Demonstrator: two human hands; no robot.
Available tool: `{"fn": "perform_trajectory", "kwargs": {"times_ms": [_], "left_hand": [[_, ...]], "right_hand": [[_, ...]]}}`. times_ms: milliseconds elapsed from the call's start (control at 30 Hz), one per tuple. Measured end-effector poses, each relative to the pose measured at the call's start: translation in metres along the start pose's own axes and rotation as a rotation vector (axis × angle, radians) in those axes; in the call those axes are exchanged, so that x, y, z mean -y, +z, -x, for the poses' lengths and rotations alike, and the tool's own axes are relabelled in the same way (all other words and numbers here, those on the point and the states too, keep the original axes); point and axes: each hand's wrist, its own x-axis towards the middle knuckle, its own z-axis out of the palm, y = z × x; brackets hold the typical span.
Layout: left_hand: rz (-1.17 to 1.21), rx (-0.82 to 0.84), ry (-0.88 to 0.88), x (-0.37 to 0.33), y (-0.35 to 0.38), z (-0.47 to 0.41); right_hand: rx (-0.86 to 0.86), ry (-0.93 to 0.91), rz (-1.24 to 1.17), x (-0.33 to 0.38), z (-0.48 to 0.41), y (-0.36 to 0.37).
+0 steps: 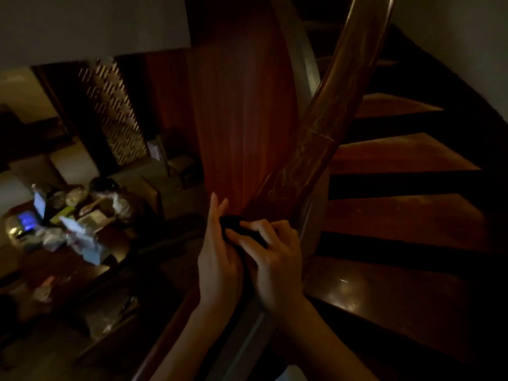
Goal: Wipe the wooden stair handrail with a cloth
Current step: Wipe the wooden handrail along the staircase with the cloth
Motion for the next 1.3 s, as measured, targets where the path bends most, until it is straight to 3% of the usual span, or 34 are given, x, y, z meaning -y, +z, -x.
{"fn": "perform_trajectory", "kwargs": {"times_ms": [133, 233, 333, 433, 600, 700, 767, 933, 1100, 1300], "left_hand": [[-0.092, -0.024, -0.167, -0.019, -0.007, 0.005], [0.133, -0.079, -0.339, -0.045, -0.008, 0.001], [0.348, -0.188, -0.45, -0.062, -0.016, 0.01], [0.56, -0.175, -0.597, -0.072, -0.028, 0.01], [0.568, -0.372, -0.617, -0.075, -0.046, -0.01], [0.425, -0.49, -0.484, -0.057, -0.068, -0.037], [0.263, -0.4, -0.415, -0.039, -0.076, -0.052], [0.265, 0.268, -0.547, 0.005, -0.053, -0.057], [0.397, 0.462, -0.644, 0.029, -0.052, -0.06], [0.581, 0.72, -0.828, 0.06, -0.082, -0.048]], "right_hand": [[0.147, 0.043, -0.061, 0.006, -0.008, -0.017], [0.247, 0.133, -0.188, 0.008, -0.024, -0.029], [0.309, 0.327, -0.482, 0.01, -0.036, -0.038], [0.424, 0.472, -0.722, 0.017, -0.045, -0.044], [0.344, 0.161, -0.522, 0.014, -0.05, -0.042], [0.325, 0.092, -0.338, -0.002, -0.045, -0.031], [0.328, 0.103, -0.278, -0.011, -0.036, -0.025], [0.257, 0.056, -0.186, -0.016, -0.019, -0.007], [0.161, 0.028, -0.091, -0.013, -0.021, 0.006], [0.177, 0.054, 0.008, -0.011, -0.012, 0.006]]}}
